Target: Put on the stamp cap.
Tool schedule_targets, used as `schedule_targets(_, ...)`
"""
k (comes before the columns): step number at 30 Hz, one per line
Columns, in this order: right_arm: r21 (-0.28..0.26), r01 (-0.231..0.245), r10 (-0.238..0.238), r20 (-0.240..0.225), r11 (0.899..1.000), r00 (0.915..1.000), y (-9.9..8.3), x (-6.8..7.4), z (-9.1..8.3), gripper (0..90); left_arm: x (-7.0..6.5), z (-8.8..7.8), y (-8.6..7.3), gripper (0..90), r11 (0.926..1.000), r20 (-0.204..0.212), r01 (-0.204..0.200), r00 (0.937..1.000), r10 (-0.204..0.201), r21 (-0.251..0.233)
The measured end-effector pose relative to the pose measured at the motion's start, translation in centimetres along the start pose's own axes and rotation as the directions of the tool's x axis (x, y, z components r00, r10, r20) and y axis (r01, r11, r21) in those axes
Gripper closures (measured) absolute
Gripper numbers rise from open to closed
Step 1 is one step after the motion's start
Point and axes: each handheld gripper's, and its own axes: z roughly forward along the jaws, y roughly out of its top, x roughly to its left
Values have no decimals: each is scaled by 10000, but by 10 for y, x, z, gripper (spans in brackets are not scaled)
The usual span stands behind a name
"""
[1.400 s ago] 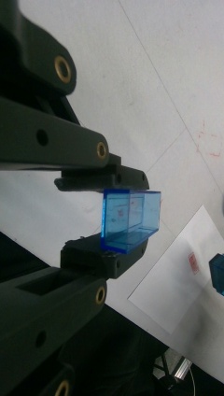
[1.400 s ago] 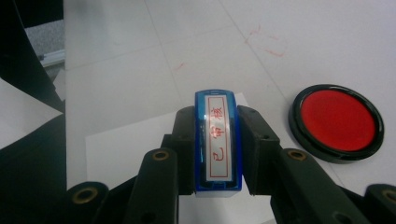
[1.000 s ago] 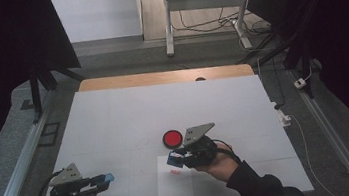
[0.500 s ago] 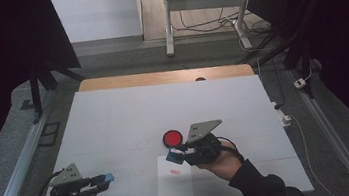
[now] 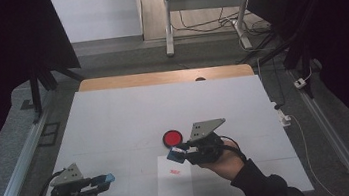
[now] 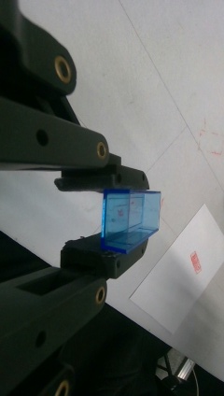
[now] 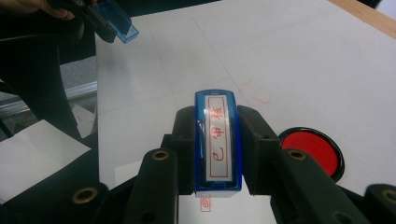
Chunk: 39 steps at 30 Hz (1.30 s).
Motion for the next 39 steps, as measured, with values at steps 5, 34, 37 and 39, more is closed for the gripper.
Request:
schedule_targets(5,-84,-45,45,27,10000,10000,1,-1,-1,700,1,-1,0,685,9999,36,89,10000,-89,-89)
schedule_targets(34,-191,274,-274,-6,9994,9996,7,0,-10,699,-9,9,20,683,9957,624,-922,9938,923,-55)
schedule_targets(37,-198,261,-262,-42,9995,9996,7,-1,-10,699,-10,11,24,683,9945,778,-1039,9914,1048,-155)
schedule_targets(39,-188,223,-224,-55,9996,9997,8,-1,-11,700,-10,13,27,683,9947,901,-1004,9907,1021,-234)
